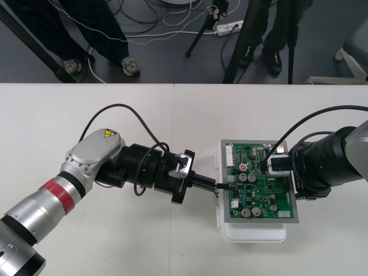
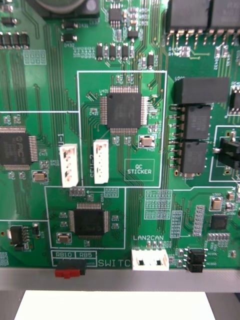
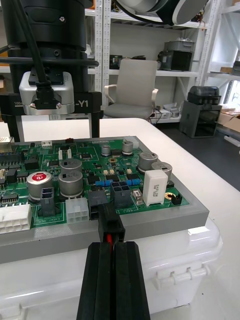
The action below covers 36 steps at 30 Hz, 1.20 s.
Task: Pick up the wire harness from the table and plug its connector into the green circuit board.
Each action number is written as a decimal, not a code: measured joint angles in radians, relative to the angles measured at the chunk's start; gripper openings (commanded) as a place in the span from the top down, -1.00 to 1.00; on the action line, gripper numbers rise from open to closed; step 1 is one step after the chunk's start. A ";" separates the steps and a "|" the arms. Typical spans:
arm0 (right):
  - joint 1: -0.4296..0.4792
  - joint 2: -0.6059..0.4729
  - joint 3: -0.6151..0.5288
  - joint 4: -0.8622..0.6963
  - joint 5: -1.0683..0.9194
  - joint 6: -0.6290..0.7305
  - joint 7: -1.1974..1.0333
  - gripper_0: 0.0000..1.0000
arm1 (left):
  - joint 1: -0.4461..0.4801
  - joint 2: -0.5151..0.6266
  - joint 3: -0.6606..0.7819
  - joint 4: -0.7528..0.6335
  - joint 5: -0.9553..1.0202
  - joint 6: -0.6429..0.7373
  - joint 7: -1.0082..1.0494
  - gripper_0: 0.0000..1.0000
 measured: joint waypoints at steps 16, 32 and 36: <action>0.000 0.000 0.000 0.001 0.000 0.000 0.000 -1.00 | 0.001 0.000 0.000 -0.001 0.000 0.016 0.000 1.00; 0.000 0.000 0.000 0.002 0.000 -0.001 0.000 -1.00 | 0.002 0.000 0.000 -0.001 0.011 0.020 0.000 1.00; 0.000 0.000 0.000 0.002 0.000 -0.001 0.000 -1.00 | 0.005 0.000 0.000 -0.001 0.020 0.022 0.000 1.00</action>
